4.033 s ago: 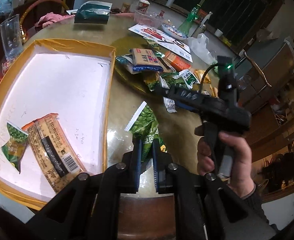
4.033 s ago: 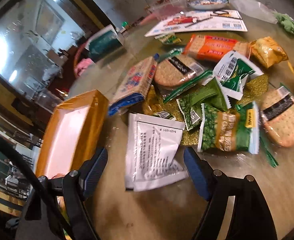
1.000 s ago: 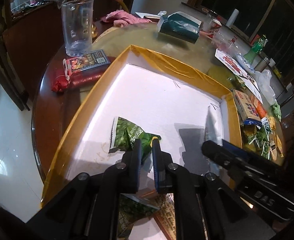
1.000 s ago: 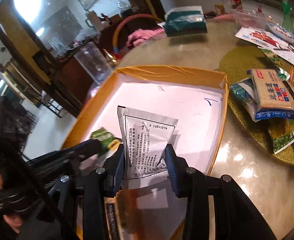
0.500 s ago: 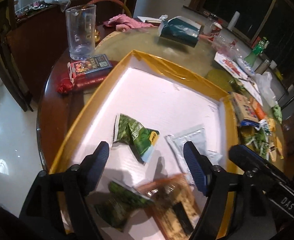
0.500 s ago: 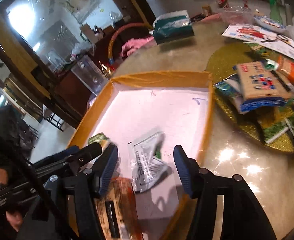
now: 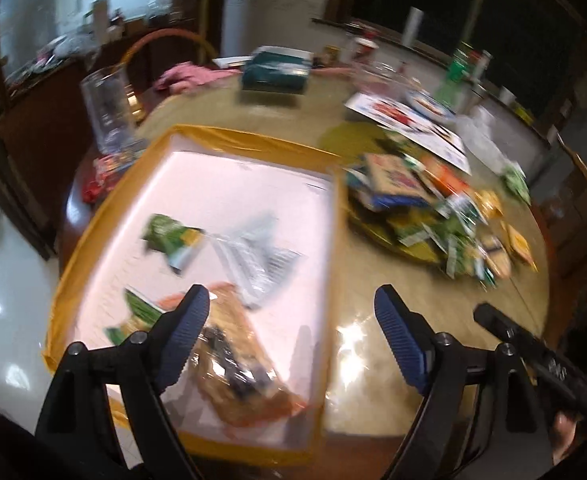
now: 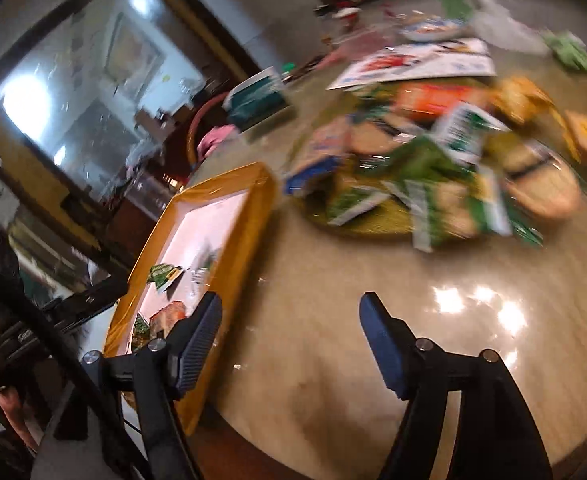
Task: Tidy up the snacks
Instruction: 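Move the right gripper to the round cracker pack and grasp it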
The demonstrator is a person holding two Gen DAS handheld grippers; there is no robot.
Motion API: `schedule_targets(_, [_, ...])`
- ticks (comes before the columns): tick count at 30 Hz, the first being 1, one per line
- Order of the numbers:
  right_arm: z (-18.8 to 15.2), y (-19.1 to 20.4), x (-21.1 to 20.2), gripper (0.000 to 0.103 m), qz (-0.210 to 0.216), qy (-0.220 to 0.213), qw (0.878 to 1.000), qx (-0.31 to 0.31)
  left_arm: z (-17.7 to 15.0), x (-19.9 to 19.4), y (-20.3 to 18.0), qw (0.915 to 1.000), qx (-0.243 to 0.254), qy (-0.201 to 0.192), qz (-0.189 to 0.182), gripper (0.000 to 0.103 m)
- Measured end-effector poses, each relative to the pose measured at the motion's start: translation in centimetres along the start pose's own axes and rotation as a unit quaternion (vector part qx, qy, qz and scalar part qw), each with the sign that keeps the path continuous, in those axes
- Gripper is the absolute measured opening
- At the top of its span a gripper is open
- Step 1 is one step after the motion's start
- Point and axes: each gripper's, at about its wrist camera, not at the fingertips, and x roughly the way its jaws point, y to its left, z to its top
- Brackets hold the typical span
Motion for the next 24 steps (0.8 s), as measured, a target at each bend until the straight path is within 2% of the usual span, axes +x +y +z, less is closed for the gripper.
schedule_targets(4, [-0.5,-3.0,-1.6,0.078,0.005,-0.001,1.000,0.021,-1.3,0.2,-3.1,0.9995,0.021,0.016,-0.018,0.086])
schedule_targets(8, [-0.4,-4.5,-2.6,0.078,-0.023,-0.004,1.000,0.013,-2.2,1.1,-5.8,0.9984,0.041,0.032,-0.023,0.085])
schedule_targets(14, [0.2,-7.5,-4.1,0.078,-0.032,-0.015,0.999,0.030,-2.3,2.1,-8.6,0.9958,0.057,0.051,-0.049,0.085])
schedule_targets(19, [2.8,-9.9,-4.9,0.078,-0.061,-0.027,0.997,0.045,-2.3,2.4,-9.5,0.9946,0.069,0.051,-0.058,0.085])
schedule_targets(24, [7.0,-10.9,-4.4,0.078,-0.104,-0.034,0.994,0.020,-2.6,3.3,-9.3,0.9936,0.062,0.063,-0.071,0.085])
